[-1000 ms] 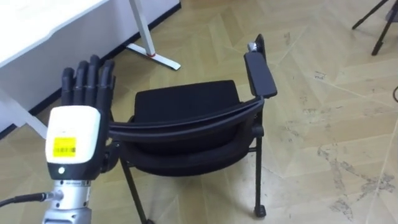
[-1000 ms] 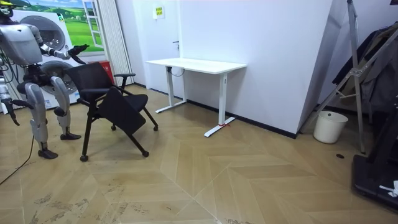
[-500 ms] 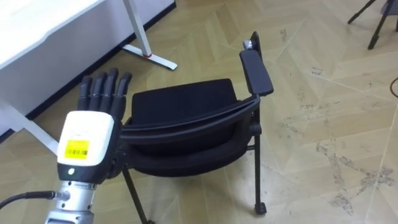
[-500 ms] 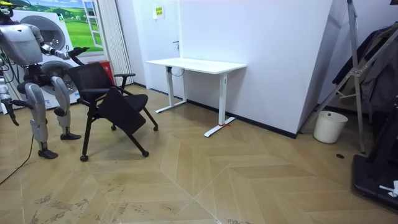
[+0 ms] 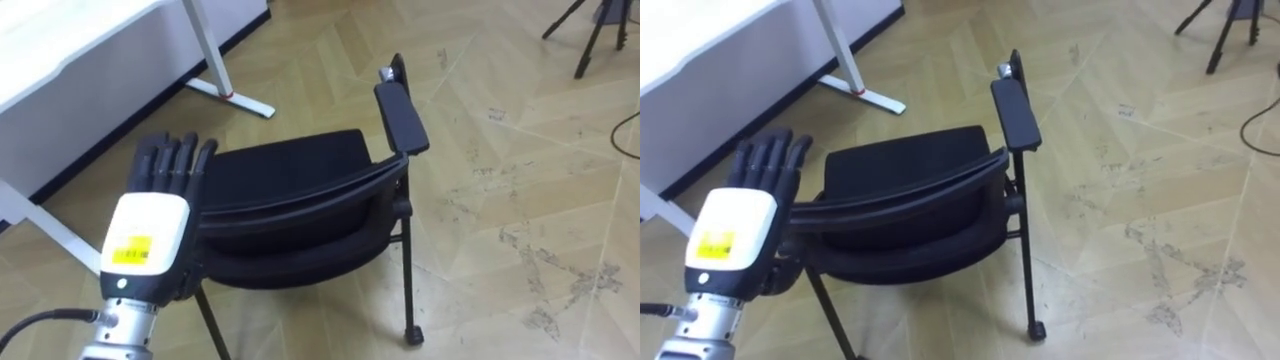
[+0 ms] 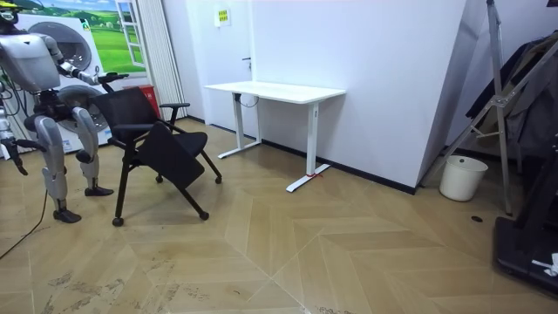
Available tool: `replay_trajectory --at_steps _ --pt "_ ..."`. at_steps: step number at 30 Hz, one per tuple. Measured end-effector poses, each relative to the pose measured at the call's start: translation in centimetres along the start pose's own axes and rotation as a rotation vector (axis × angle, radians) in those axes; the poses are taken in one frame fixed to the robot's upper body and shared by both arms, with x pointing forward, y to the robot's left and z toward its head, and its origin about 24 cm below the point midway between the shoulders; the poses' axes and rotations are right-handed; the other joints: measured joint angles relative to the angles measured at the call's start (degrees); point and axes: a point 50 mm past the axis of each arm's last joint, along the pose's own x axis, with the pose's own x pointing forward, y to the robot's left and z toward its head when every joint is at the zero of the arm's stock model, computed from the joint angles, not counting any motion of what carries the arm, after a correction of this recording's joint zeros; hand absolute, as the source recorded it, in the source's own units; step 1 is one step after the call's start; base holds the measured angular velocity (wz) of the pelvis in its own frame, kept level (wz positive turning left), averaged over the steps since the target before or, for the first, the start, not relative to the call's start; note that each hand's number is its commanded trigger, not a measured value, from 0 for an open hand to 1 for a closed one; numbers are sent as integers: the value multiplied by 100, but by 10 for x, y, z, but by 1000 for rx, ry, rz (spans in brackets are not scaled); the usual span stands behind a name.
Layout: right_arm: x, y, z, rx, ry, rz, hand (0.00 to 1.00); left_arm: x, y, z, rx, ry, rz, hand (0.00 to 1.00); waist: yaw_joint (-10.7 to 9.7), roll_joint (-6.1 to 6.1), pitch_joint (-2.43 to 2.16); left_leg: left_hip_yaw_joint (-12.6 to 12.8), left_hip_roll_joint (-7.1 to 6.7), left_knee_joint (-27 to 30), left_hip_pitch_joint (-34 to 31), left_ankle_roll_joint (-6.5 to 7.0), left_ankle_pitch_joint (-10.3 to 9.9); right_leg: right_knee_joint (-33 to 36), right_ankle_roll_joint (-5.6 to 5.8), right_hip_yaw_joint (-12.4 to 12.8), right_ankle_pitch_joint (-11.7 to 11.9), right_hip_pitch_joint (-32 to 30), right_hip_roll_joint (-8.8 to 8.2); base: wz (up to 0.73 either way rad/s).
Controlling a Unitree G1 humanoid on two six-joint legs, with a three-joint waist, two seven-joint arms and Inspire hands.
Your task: Push chair
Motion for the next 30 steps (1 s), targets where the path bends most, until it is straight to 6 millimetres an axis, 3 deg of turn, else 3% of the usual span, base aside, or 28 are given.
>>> replay_trajectory --at_steps 9,18,30 --pt "0 0 2 -11 -3 0 0 20 9 3 11 -31 43 0 -86 -12 7 113 4 -4 -9 0 0 69 0 149 0 -100 5 -7" --pt "0 -1 3 -11 -8 -35 0 21 3 -2 -11 -25 14 0 -285 -38 26 163 9 -13 -5 0 0 78 0 206 1 -121 17 -2" --pt "0 -2 2 -46 -9 -59 0 27 0 -5 -13 -20 7 0 -378 -55 36 209 22 -22 -16 0 0 79 -1 299 2 -178 38 -2"
